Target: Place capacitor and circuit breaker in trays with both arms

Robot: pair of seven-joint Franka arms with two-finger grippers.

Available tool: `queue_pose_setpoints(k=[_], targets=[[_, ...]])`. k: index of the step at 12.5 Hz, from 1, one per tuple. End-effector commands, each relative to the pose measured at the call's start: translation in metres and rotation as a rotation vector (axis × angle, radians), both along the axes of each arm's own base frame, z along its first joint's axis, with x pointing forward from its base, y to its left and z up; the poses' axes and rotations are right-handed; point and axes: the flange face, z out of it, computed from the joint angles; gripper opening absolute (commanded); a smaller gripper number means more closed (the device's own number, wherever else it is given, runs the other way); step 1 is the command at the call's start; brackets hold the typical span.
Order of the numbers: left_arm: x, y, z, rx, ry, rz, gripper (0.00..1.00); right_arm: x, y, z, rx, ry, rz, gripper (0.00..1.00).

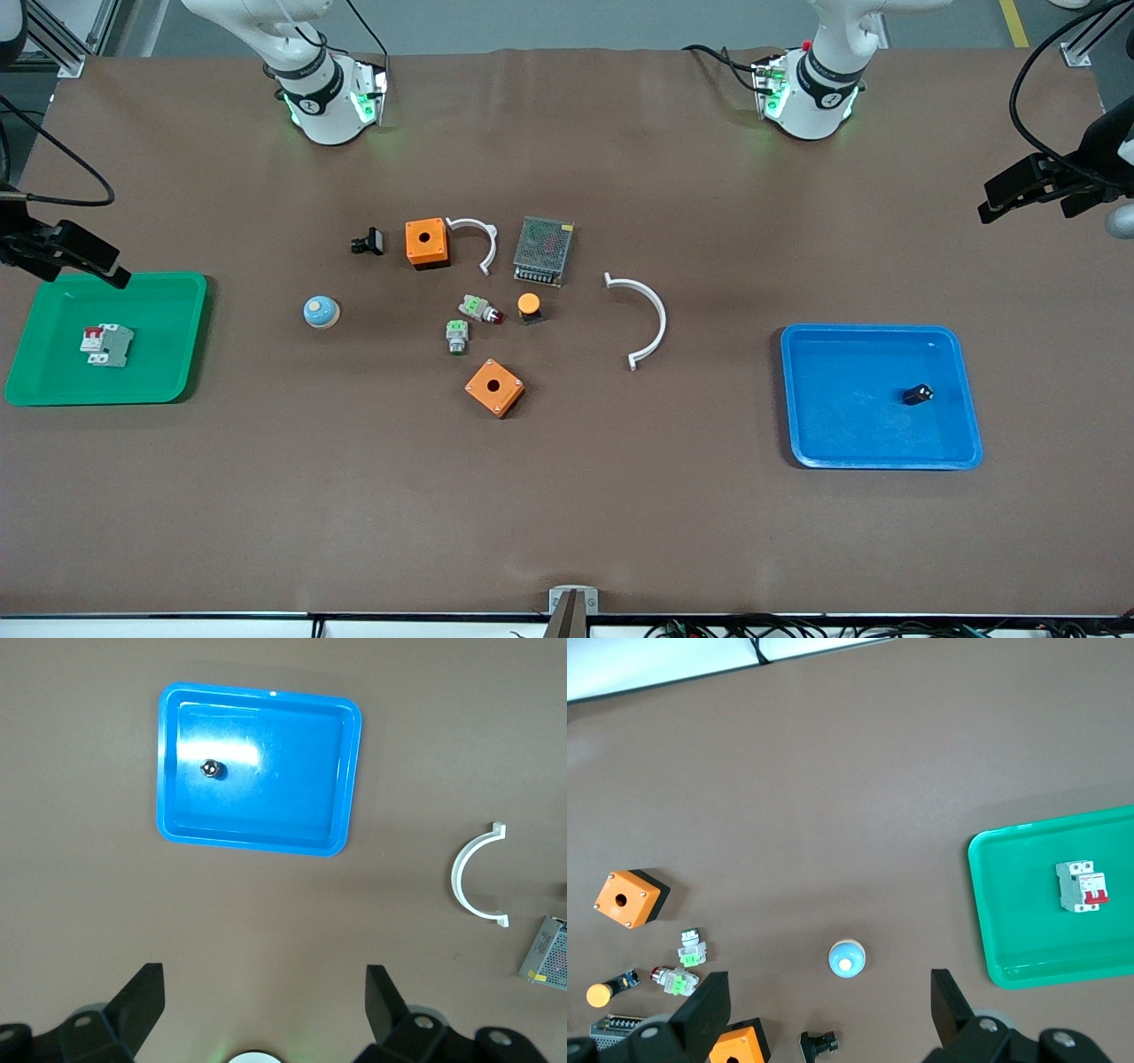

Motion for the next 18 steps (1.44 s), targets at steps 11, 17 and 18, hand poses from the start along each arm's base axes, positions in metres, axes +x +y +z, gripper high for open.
queue_pose_setpoints(k=[11,17,18], targets=[[-0.016,-0.018,0.006,-0.007,-0.099,-0.043,1.0,-0.004,0.003,0.028,-0.074,-0.025,0.026,1.0],[-0.019,-0.026,0.002,0.02,-0.046,-0.093,1.0,-0.004,0.0,0.029,-0.063,-0.028,0.017,1.0],[-0.019,-0.026,0.002,0.025,-0.045,-0.095,1.0,-0.004,-0.001,0.032,-0.062,-0.034,0.012,1.0]])
